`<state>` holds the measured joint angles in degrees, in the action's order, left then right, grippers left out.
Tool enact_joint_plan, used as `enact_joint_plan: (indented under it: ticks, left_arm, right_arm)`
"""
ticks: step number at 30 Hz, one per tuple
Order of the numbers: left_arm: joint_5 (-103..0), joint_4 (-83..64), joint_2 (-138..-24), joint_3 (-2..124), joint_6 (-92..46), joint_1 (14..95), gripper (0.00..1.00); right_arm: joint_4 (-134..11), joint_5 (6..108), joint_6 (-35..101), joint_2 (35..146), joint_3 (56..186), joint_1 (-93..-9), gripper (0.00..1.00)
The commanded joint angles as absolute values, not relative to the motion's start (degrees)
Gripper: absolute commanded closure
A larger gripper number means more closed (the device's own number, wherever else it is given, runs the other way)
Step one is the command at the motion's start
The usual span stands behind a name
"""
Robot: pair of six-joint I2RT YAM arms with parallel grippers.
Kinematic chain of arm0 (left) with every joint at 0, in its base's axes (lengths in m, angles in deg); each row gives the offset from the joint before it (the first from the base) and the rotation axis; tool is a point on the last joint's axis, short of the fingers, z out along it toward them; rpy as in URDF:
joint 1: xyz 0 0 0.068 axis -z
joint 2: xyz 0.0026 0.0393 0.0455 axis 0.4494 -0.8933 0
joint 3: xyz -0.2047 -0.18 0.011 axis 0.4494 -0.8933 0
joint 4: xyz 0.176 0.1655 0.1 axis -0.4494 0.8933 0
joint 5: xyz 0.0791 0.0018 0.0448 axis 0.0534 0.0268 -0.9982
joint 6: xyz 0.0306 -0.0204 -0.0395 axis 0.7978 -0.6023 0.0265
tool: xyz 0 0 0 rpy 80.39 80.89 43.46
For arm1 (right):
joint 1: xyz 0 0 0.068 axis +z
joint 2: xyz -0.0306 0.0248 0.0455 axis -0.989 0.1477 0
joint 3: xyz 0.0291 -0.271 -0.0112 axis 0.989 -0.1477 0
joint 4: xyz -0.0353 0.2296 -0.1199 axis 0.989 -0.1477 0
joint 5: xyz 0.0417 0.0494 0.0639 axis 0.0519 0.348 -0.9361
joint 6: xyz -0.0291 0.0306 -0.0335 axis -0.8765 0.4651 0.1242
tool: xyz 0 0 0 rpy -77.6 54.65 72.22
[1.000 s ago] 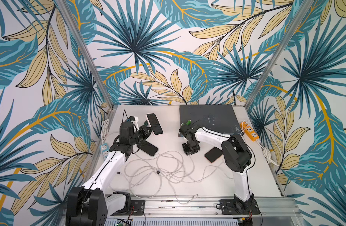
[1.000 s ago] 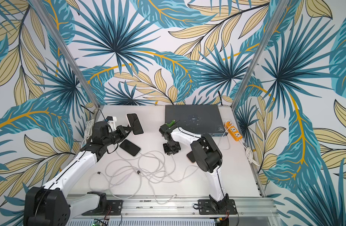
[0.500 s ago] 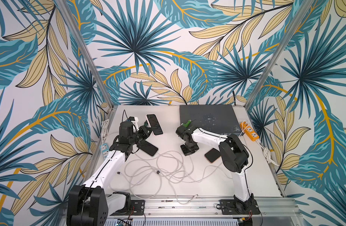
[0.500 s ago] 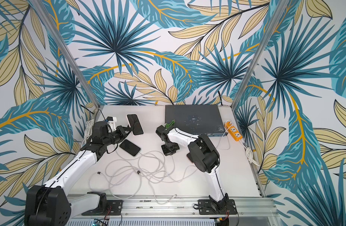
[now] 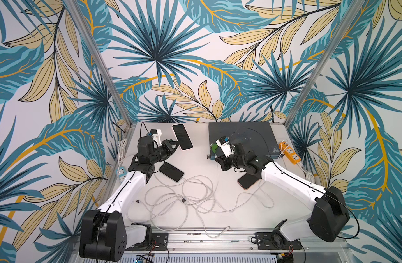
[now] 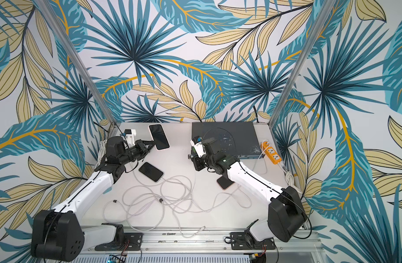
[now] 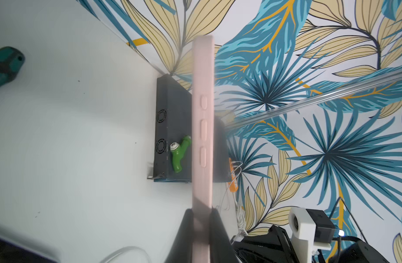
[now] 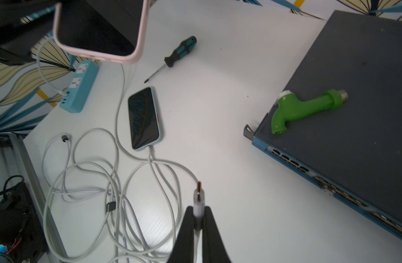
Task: Plug the charging cable into the phone
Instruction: Pick up the charging cable from the center of the board, then insert the charging cable into the phone.
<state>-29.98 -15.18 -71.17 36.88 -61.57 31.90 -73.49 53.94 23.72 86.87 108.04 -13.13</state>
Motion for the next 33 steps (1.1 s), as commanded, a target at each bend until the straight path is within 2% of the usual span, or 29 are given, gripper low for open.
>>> enact_joint_plan:
  ticks: [1,6,11,15,25,33]
  left_arm:
    - [-25.8,-28.4,-72.3,40.0,-63.9,31.6,1.00]
    - [-23.3,-30.2,-72.8,42.4,-63.9,31.6,1.00]
    - [-21.6,-32.7,-72.7,41.9,-63.8,31.6,1.00]
    - [-20.7,-41.3,-73.8,39.9,-67.5,31.6,1.00]
    - [-14.9,-48.7,-76.7,40.5,-72.1,33.4,1.00]
    - [-13.1,-52.2,-76.4,37.9,-73.4,35.3,1.00]
  right_arm:
    - [-60.0,39.2,26.2,89.8,106.2,-15.1,1.00]
    - [-48.1,25.8,33.7,91.4,105.5,-18.0,1.00]
    - [-43.5,16.6,37.3,93.7,105.7,-18.1,1.00]
    - [-37.1,10.8,43.1,96.4,105.9,-18.1,1.00]
    - [-33.1,3.5,48.5,101.9,112.1,-18.1,1.00]
    - [-28.5,1.9,53.0,104.8,115.8,-17.9,1.00]
